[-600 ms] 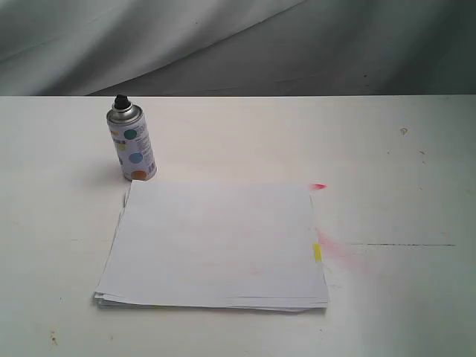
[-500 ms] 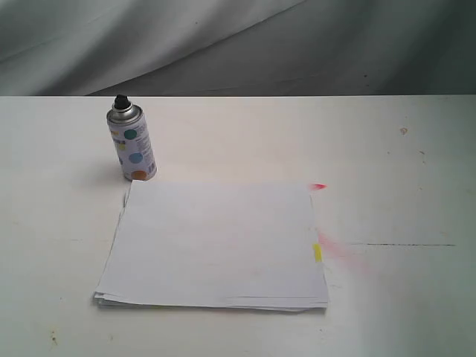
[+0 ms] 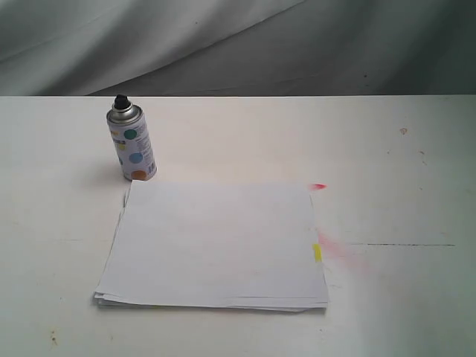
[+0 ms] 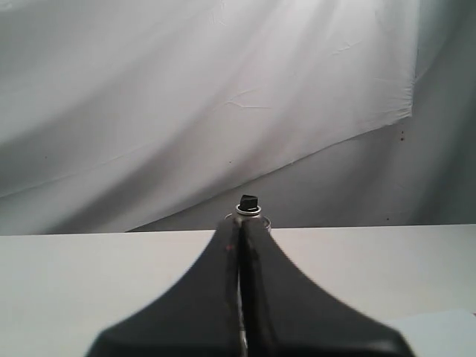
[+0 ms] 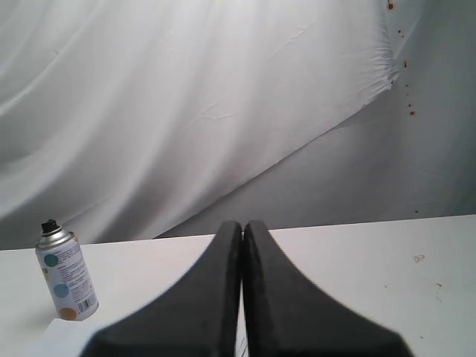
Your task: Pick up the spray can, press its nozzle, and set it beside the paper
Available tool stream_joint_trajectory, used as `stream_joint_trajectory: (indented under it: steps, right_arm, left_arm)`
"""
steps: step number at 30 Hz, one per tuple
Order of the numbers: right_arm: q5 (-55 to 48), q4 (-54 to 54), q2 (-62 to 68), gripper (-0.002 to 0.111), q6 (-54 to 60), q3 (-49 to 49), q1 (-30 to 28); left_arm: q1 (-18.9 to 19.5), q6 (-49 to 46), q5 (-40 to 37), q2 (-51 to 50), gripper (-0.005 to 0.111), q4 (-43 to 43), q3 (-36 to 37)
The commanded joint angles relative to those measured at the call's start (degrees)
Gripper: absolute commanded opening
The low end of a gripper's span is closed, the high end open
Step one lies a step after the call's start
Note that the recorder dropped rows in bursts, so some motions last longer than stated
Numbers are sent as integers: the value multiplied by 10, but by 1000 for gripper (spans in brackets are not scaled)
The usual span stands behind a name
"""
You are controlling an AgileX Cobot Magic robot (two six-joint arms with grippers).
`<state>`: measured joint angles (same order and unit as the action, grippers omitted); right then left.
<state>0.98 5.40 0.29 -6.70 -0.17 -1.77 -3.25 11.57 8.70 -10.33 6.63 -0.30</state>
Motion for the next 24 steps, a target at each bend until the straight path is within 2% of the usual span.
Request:
stream_joint_trajectory:
  steps: [1,12,16,24]
  right_arm:
    - [3,2,-3,0,0,2,-3]
    - [3,2,-3,0,0,2,-3]
    - [3,2,-3,0,0,2,-3]
    - [3,2,-3,0,0,2,-3]
  left_arm:
    - [-3,2,3,4,1,0,3]
    - [-3,2,16,2,1,0,3]
    - [-3,0,14,-39,1,2,-55]
    - [-4,18,-4,-239,1,0,-216]
